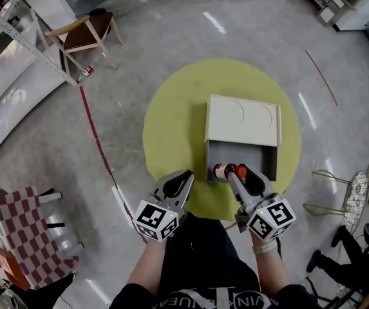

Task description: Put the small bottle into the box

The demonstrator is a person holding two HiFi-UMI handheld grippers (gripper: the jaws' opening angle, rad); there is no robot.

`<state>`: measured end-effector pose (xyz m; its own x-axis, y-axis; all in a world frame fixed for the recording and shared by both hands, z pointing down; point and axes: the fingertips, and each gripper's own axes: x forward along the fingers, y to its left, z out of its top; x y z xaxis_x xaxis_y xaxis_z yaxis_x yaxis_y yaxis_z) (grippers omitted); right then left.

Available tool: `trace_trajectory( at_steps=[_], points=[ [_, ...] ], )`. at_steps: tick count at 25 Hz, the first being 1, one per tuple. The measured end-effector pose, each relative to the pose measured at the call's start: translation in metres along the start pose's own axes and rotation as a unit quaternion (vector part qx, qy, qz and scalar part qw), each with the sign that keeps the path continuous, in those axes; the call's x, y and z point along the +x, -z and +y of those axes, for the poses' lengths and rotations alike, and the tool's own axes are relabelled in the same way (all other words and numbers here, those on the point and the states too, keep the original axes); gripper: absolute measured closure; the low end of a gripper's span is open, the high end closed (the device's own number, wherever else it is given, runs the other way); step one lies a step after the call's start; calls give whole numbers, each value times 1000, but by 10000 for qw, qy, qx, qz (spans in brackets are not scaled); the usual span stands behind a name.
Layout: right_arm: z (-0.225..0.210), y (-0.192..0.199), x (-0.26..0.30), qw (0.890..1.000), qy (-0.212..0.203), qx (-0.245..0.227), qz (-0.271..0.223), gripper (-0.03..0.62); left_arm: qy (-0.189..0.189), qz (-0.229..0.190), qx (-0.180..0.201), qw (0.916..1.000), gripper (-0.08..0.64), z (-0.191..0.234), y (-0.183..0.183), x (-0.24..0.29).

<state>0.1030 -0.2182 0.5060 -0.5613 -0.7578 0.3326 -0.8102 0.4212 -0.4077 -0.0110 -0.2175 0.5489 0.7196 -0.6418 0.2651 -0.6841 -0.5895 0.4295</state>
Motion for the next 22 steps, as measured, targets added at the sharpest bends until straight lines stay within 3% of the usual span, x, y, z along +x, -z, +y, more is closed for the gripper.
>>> trace_trajectory(
  at_steps=[7,12,22],
  points=[
    [7,21,16,9961,-24,-765,442,450,-50,-6,-103,9999,534,6,15,1],
    [11,33,24,9868,-181,-1407,782,450,1,72,111,9999,534,1,19,7],
    [21,45,37,9770,-321,-1841,1027,449,-66,-17,35,10000,534,6,22,3]
  ],
)
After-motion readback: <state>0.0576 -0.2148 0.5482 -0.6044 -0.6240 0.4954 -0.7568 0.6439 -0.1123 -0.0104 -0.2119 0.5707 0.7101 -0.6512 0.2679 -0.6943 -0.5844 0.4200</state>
